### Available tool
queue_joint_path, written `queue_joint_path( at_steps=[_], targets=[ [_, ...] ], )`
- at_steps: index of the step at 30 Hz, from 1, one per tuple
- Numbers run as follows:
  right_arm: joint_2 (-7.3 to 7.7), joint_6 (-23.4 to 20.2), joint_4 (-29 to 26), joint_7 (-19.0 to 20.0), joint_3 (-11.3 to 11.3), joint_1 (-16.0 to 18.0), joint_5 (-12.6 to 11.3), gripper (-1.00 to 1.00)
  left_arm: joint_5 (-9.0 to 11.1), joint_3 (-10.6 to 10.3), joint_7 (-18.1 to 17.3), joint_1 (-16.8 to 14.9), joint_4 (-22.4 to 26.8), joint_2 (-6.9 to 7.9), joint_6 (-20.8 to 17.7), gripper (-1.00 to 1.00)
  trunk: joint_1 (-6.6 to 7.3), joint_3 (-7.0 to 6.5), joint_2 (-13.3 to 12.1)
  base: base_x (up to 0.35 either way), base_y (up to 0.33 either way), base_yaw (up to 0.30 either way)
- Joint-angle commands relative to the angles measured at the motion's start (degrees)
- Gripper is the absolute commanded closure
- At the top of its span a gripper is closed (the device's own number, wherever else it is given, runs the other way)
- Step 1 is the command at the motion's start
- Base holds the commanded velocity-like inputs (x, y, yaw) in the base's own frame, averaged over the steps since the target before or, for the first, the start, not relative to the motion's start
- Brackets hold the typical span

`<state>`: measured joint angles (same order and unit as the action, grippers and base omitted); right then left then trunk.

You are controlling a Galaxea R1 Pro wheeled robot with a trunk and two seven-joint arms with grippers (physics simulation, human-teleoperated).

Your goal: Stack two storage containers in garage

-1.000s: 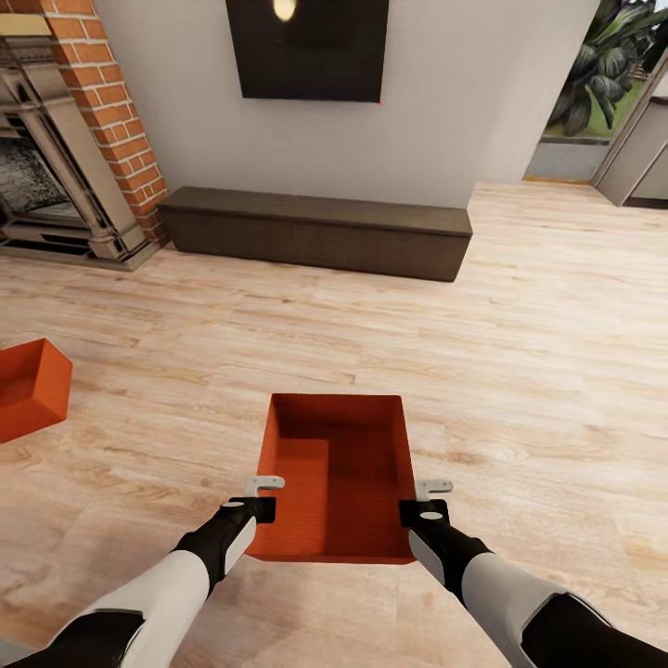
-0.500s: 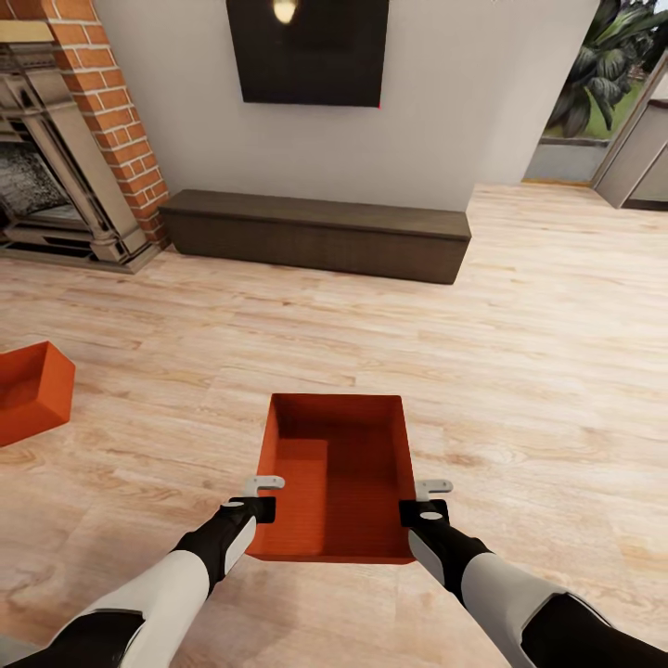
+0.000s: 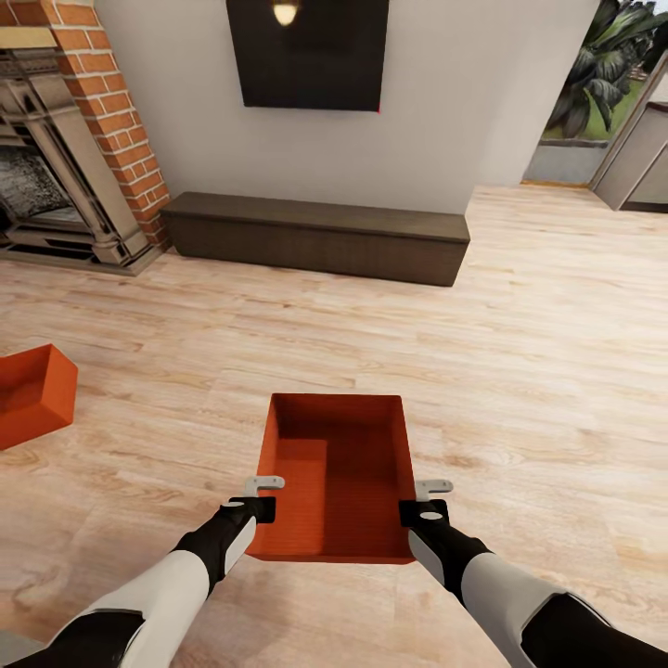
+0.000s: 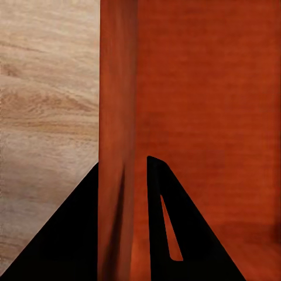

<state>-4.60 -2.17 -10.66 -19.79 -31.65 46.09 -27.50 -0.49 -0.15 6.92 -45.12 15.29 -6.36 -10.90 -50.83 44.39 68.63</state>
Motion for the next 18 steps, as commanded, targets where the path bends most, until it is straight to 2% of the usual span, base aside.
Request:
queue_joint_path(
  at_steps=[1, 18],
  targets=[
    [0.03, -0.3, -0.5, 2.6, 1.5, 0.1, 0.5, 1.00, -0.5, 0.7, 0.5, 0.0, 0.0, 0.03, -0.4, 1.00, 0.23, -0.15, -0.4, 0.000, 0.000, 0.000],
    [0.02, 0.1, -0.6, 2.2, 1.7, 0.1, 0.5, 1.00, -0.5, 0.7, 0.5, 0.0, 0.0, 0.03, -0.4, 1.00, 3.96, -3.20, -7.2, 0.000, 0.000, 0.000]
  ],
)
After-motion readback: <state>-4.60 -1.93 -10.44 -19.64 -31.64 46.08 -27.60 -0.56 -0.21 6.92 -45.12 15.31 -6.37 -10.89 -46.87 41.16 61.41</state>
